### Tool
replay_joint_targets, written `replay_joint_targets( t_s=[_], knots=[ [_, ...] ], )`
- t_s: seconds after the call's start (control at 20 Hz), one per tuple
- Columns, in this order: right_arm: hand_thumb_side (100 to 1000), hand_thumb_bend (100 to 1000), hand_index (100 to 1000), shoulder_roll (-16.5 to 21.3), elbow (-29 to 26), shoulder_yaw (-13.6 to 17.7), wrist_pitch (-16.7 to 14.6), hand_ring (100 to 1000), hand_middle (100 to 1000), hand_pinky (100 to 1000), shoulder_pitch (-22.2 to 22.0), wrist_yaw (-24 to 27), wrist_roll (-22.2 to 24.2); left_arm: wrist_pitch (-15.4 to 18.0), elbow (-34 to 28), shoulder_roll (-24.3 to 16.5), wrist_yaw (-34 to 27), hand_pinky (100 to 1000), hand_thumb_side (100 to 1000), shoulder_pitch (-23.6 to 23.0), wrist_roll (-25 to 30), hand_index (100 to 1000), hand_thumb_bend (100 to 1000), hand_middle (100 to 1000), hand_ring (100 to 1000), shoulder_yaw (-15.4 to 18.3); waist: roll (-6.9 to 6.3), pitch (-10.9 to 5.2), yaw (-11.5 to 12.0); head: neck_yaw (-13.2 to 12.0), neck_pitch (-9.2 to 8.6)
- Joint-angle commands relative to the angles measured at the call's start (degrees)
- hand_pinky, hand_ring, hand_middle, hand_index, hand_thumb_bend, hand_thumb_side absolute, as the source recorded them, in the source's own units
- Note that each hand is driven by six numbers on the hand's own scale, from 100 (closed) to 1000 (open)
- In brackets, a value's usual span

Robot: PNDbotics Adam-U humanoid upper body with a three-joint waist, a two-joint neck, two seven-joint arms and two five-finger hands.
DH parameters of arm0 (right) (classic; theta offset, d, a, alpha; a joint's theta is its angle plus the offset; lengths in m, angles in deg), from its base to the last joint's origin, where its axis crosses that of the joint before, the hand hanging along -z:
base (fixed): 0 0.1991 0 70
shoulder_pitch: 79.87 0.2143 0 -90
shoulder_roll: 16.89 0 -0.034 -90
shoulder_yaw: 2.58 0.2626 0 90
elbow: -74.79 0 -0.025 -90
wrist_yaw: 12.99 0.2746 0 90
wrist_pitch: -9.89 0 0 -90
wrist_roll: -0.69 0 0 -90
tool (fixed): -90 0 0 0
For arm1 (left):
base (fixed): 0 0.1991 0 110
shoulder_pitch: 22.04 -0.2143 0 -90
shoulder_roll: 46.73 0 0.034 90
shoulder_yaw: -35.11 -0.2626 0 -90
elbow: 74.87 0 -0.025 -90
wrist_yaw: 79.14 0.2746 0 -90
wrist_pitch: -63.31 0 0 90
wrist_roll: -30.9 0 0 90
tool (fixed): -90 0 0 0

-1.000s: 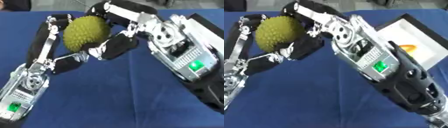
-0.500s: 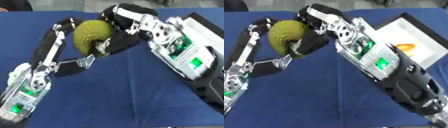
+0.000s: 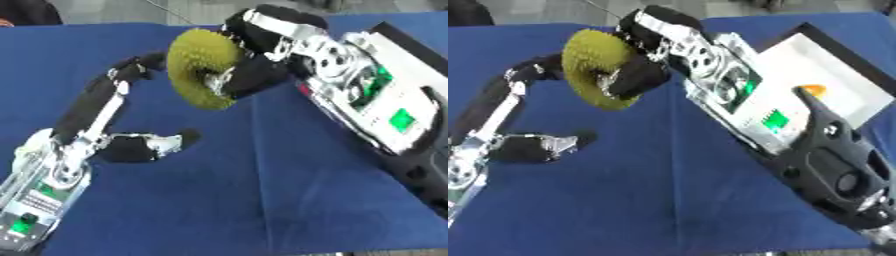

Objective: Pick up the objects with one hand, pass them to the other hand, and then place them into the box on the other side of the table.

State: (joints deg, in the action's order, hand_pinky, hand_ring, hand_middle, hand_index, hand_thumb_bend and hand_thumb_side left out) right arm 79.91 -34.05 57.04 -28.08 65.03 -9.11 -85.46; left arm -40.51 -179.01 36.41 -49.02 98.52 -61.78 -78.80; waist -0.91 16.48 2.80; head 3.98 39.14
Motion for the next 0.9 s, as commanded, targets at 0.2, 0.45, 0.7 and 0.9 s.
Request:
replay_joint_targets(
  t_s=[0.2,0.45,0.7,0.9],
  knots=[
    [100,100,424,6.2,-2.4,5.6,-0.1,601,381,639,-1.7,4.2,-5.1,-6.7,-0.2,-3.5,-4.6,853,702,-1.4,-3.6,950,560,777,772,3.3,-0.01,-1.56,-0.4,-0.4,-0.40],
    [100,100,431,12.8,-1.9,10.7,-0.1,604,387,638,-5.6,10.2,-13.9,-9.0,-2.7,-7.5,-10.2,838,710,-3.8,-8.0,894,430,740,755,6.0,-0.14,-1.41,-0.5,0.8,-0.69],
    [100,100,445,19.2,2.3,14.7,-0.1,611,401,656,-10.5,15.6,-25.4,-9.0,-7.3,-12.4,-14.0,819,690,-6.8,-7.0,831,296,684,723,9.0,-0.43,-1.13,-0.4,2.6,-1.27],
    [100,100,459,22.1,7.1,15.7,-0.1,623,415,678,-13.3,16.8,-32.8,-9.7,-10.2,-15.7,-16.7,820,680,-9.1,-5.0,831,246,684,724,12.2,-0.78,-0.96,0.0,3.6,-1.77]
  ],
)
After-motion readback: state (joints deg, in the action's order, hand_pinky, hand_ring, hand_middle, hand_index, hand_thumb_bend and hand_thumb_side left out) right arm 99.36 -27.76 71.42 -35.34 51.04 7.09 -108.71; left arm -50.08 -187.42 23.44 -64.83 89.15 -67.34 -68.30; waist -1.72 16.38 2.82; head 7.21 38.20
